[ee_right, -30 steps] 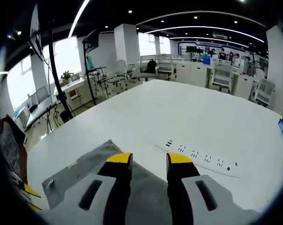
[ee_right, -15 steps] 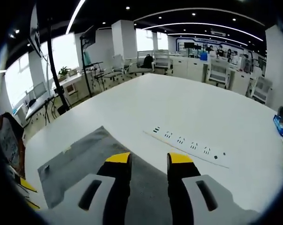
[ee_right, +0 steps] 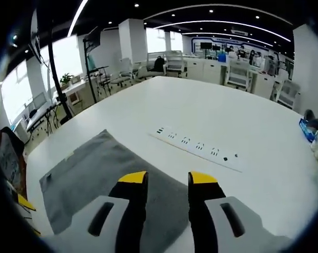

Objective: Fold the towel on the table until its edges align and the towel forms a compact rectangular stack.

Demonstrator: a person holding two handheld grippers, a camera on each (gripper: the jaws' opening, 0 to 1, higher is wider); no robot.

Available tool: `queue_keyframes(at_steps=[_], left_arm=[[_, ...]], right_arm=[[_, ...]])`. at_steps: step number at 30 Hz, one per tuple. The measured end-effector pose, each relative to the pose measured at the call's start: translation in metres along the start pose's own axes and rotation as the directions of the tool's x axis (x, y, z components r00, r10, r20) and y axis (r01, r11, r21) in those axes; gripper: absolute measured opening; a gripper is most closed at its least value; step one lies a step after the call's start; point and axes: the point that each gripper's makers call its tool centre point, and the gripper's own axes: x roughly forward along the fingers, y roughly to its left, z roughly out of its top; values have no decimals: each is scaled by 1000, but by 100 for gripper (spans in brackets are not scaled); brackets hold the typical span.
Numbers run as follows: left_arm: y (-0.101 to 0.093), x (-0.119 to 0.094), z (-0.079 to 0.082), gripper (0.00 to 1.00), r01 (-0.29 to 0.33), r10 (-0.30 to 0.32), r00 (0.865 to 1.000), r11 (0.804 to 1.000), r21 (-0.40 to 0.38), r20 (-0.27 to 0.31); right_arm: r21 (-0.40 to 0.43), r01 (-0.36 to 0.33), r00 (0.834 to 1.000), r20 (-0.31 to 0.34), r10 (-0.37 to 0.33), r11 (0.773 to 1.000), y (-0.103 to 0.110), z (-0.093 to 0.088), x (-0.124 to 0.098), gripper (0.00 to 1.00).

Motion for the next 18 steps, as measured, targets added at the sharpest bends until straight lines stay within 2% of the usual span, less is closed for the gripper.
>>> queue_keyframes(at_steps=[9, 16, 18], left_arm=[[-27, 8, 12, 30, 50, -49, 999, 999, -15, 17], [-43, 17, 16, 30, 86, -86, 996, 996, 7, 23], [-49, 18, 17, 30, 90, -90, 996, 996, 23, 21]], right_arm=[[-5, 26, 999, -21, -26, 1000, -24, -18, -7, 28], [-23, 35, 998, -47, -36, 999, -30, -33, -19, 25], [-19, 39, 998, -41, -39, 999, -33, -32, -18, 24]])
